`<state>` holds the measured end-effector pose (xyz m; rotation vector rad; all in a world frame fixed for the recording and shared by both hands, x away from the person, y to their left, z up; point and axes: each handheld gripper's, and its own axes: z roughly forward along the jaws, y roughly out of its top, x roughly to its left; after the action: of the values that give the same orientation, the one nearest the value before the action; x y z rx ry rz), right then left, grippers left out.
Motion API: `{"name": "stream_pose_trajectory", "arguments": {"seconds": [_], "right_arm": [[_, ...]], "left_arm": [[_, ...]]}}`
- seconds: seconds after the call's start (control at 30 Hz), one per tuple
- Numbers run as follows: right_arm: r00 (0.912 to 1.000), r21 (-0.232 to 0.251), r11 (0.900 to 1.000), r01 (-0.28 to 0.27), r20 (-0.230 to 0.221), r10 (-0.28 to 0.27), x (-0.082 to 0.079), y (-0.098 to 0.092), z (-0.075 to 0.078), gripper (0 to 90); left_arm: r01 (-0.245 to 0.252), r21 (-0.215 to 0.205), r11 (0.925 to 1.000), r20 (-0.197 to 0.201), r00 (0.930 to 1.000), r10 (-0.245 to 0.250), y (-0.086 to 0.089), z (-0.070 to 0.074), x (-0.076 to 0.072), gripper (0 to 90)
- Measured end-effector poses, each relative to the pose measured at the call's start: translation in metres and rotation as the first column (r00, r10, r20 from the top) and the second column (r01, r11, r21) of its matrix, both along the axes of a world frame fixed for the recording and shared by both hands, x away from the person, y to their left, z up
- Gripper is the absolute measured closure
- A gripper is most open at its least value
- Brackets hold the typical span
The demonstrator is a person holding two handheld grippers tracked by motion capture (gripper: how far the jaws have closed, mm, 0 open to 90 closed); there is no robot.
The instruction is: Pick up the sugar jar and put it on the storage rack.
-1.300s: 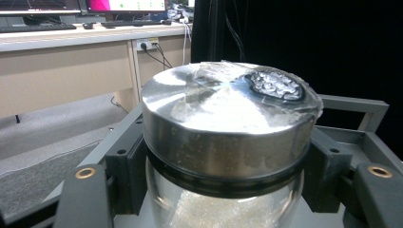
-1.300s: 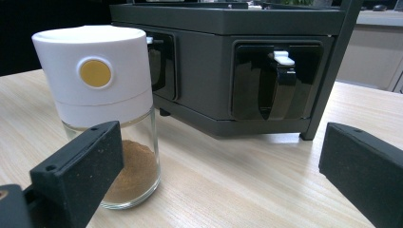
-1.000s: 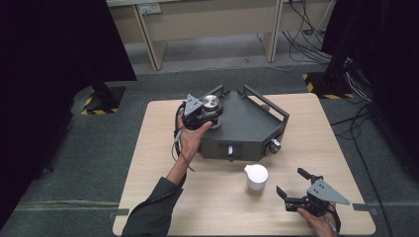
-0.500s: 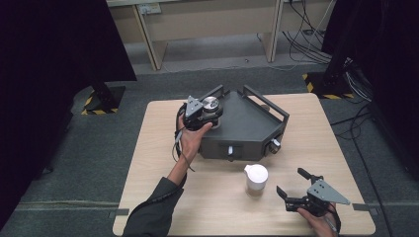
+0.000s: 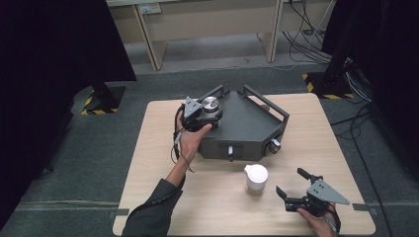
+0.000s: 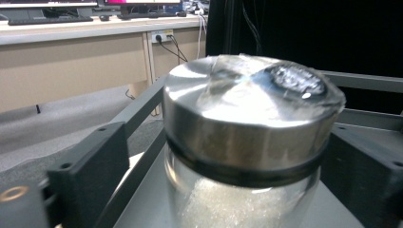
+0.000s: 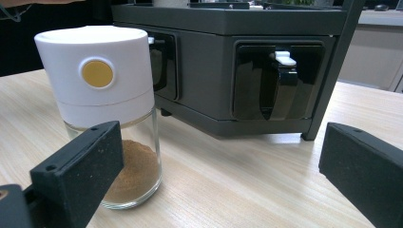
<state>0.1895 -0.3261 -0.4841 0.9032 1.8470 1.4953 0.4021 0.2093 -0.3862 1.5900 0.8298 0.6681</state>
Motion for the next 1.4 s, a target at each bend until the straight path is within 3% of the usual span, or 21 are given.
{"name": "stream_pose_trajectory", "arguments": {"seconds": [0.8, 1.4], "right_arm": [[1.0, 0.006, 1.0, 0.001, -0.003, -0.001, 0.0, -0.001, 0.0, 1.4], [1.0, 0.011, 1.0, 0.0, -0.01, 0.001, 0.001, -0.001, -0.001, 1.4]], "left_arm": [[0.038, 0.007, 0.9992, 0.015, 0.9991, -0.038, 0.009, 0.002, -0.02, 0.6], [0.078, -0.034, 0.9963, 0.009, 0.9969, -0.078, 0.024, -0.002, -0.039, 0.7]]}}
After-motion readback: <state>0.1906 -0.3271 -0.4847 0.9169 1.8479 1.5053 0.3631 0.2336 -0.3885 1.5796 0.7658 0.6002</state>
